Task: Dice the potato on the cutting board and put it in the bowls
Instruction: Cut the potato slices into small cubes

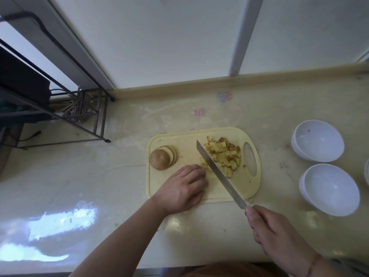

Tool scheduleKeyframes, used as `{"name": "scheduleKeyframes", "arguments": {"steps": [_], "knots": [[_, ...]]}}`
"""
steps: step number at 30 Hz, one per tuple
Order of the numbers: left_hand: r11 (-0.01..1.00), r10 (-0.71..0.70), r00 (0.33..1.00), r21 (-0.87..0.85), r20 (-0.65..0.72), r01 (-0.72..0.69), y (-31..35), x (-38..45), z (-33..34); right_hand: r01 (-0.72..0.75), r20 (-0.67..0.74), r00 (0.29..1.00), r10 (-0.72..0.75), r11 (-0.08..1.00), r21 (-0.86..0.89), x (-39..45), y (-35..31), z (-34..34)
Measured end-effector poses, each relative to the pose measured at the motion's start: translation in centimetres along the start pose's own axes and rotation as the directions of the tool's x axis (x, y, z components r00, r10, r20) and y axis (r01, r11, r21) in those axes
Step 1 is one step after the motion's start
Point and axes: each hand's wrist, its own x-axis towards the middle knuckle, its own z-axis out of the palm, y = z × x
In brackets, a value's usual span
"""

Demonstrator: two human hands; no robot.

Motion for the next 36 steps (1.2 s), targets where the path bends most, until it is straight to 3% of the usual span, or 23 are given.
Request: {"name": "scheduleKeyframes", "arguments": {"steps": [6,14,19,25,30,36], "knots": [[0.976,-0.101,0.995,0.195,0.025,0.095,0.5,-0.4,-0.3,-0.003,0.019,1.000,0.003,1.000,0.000,0.0,-0.2,0.3],[0.975,0.075,0.997,0.210,0.016,-0.077,-1.2,0.9,-0.5,0.008,0.001,1.000,-0.008,1.000,-0.005,0.2,0.3,0.5],[0.972,0.112,0.994,0.209,-0.001,-0.109,-1.8,1.2,-0.5,-0.008,-0.008,1.000,0.008,1.000,-0.009,0.1,0.4,0.6],[0.982,0.043,0.998,0.185,-0.041,-0.035,-2.3,1.6,-0.7,-0.009,0.012,1.000,0.009,1.000,-0.012,0.1,-0.1,0.5],[0.976,-0.147,0.977,0.136,-0.155,0.168,-0.4,-0.9,-0.8,-0.014,0.028,0.999,0.015,0.999,-0.030,0.5,-0.5,0.9],[0.987,-0.134,0.974,0.057,-0.184,0.147,1.0,-1.2,-0.1,-0.009,0.047,0.999,0.012,0.998,-0.068,0.8,-0.9,1.5]]}}
